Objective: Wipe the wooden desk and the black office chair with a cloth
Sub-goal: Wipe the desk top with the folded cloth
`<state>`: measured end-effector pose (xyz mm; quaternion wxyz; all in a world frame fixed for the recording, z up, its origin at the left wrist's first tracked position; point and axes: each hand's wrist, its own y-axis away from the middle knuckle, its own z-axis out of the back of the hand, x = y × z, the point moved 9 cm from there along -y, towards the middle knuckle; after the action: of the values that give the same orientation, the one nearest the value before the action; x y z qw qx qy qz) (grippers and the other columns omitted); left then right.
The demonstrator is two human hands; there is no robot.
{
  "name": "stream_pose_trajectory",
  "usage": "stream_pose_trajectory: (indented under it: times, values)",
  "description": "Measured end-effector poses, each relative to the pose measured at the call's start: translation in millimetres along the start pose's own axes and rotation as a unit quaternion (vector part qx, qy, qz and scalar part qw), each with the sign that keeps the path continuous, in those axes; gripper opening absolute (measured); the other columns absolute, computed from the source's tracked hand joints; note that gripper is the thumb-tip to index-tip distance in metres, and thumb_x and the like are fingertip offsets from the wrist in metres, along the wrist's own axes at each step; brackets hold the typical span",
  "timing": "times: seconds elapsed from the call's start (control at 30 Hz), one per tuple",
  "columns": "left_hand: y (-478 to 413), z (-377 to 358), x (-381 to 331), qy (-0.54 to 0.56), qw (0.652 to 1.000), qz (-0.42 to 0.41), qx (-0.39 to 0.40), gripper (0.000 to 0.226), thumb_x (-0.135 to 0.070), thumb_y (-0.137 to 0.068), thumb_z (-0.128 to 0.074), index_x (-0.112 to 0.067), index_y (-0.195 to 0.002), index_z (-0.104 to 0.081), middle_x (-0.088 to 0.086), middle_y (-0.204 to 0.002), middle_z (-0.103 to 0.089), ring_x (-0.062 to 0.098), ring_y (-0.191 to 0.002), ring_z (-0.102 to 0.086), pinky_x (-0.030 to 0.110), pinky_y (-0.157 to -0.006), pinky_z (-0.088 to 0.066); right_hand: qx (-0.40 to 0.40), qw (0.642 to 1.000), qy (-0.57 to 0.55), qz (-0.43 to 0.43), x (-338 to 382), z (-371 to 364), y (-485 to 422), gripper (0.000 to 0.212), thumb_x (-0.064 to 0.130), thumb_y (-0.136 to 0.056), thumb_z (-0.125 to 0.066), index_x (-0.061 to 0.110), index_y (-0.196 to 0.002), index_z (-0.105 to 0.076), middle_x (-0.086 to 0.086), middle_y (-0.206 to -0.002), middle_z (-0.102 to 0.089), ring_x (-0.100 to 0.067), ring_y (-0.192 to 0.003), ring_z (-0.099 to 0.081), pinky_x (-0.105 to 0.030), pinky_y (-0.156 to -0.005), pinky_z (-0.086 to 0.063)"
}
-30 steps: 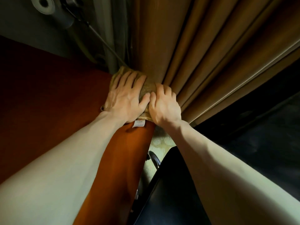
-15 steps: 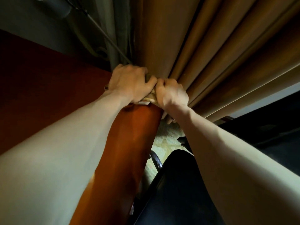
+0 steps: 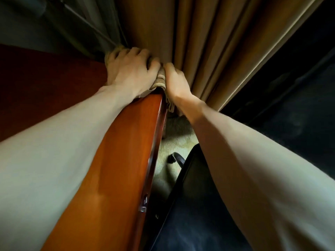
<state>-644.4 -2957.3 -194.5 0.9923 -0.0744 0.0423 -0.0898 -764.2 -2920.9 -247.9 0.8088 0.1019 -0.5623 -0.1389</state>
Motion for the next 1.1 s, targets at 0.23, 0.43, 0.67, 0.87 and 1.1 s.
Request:
stream_pose_trajectory:
  times: [0.23, 0.43, 0.67, 0.87, 1.1]
  values:
    - [6.9, 8.9, -21.5, -0.019, 0.999, -0.043, -0.014, 0.057, -0.056, -0.098, -0.026, -0.022, -0.121, -0.066, 0.012, -0.13, -0.066, 0.039, -0.123, -0.057, 0.052, -0.108, -0.033, 0.01, 1.0, -0.006, 0.001, -11.8, 1.0, 6.5, 0.067, 0.048, -0.084, -0.021, 0.006, -0.122, -0.057, -0.023, -0.129, -0.062, -0.04, -0.12, -0.056, -0.049, -0.106, -0.044]
    - [30.8, 4.5, -91.3, -0.126, 0.96, -0.233, 0.086, 0.059, -0.053, -0.085, -0.034, -0.019, -0.116, -0.072, 0.015, -0.121, -0.067, 0.041, -0.122, -0.053, 0.052, -0.109, -0.036, -0.001, 0.998, -0.036, -0.047, -85.4, -5.0, 25.3, 0.038, 0.016, -0.11, -0.037, 0.0, -0.141, -0.052, -0.019, -0.135, -0.059, -0.035, -0.125, -0.055, -0.015, -0.08, -0.04]
    - [53.3, -5.3, -107.7, -0.161, 0.938, -0.301, 0.067, 0.044, -0.039, -0.091, -0.044, -0.018, -0.113, -0.077, 0.007, -0.121, -0.071, 0.033, -0.122, -0.054, 0.048, -0.109, -0.035, -0.039, 0.999, -0.034, -0.014, -100.8, -9.0, 43.1, 0.04, 0.026, -0.105, -0.04, 0.022, -0.143, -0.051, -0.008, -0.126, -0.064, -0.031, -0.118, -0.06, -0.037, -0.093, -0.047]
    - [72.4, -2.2, -112.8, -0.215, 0.913, -0.336, 0.085, 0.042, -0.035, -0.094, -0.043, -0.017, -0.114, -0.075, 0.005, -0.123, -0.071, 0.031, -0.121, -0.054, 0.047, -0.115, -0.031, -0.057, 0.996, -0.071, -0.007, -99.4, -10.8, 67.0, 0.061, 0.038, -0.084, -0.036, 0.03, -0.143, -0.05, -0.001, -0.115, -0.068, -0.019, -0.105, -0.061, -0.033, -0.088, -0.05]
    - [118.8, -8.4, -112.1, -0.276, 0.891, -0.333, 0.136, 0.042, -0.039, -0.101, -0.037, -0.02, -0.121, -0.069, 0.002, -0.132, -0.064, 0.029, -0.13, -0.046, 0.043, -0.123, -0.016, -0.05, 0.995, -0.086, -0.001, -114.1, -26.2, 97.1, 0.036, 0.016, -0.096, -0.049, 0.016, -0.131, -0.052, -0.003, -0.112, -0.068, -0.023, -0.104, -0.064, -0.052, -0.093, -0.052]
